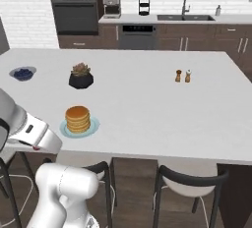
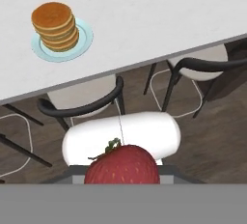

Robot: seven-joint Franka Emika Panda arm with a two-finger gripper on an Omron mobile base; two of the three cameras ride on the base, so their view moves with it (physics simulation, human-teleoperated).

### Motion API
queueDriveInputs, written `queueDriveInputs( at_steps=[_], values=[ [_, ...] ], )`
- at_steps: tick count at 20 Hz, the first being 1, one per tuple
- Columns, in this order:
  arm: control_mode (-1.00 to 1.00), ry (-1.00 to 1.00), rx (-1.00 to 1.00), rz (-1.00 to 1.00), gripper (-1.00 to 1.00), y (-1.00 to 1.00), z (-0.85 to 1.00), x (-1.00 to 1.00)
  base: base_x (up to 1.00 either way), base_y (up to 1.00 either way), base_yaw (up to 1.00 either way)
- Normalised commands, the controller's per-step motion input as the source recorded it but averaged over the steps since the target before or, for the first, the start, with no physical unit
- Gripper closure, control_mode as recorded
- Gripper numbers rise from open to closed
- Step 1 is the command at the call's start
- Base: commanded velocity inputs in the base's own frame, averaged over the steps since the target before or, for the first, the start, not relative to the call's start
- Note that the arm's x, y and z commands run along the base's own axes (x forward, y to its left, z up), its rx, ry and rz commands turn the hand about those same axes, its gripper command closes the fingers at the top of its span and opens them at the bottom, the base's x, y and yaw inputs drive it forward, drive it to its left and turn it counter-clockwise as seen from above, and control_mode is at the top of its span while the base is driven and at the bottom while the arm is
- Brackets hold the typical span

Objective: Take the strawberry from the fridge and place it on top of the pancake, located on the dining counter.

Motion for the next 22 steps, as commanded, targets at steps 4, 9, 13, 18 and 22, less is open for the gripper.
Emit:
queueDriveInputs(
  at_steps=[4, 9, 13, 18, 22],
  values=[
    [1.0, 0.0, 0.0, 0.0, 1.0, 0.0, 0.0, 0.0, 0.29, 0.64, 0.02],
    [1.0, 0.0, 0.0, 0.0, 1.0, 0.0, 0.0, 0.0, 0.01, 0.29, 0.16],
    [1.0, 0.0, 0.0, 0.0, 1.0, 0.0, 0.0, 0.0, -0.01, 0.14, 0.21],
    [1.0, 0.0, 0.0, 0.0, 1.0, 0.0, 0.0, 0.0, -0.26, 0.39, 0.13],
    [1.0, 0.0, 0.0, 0.0, 1.0, 0.0, 0.0, 0.0, -0.46, 0.28, 0.07]
  ],
)
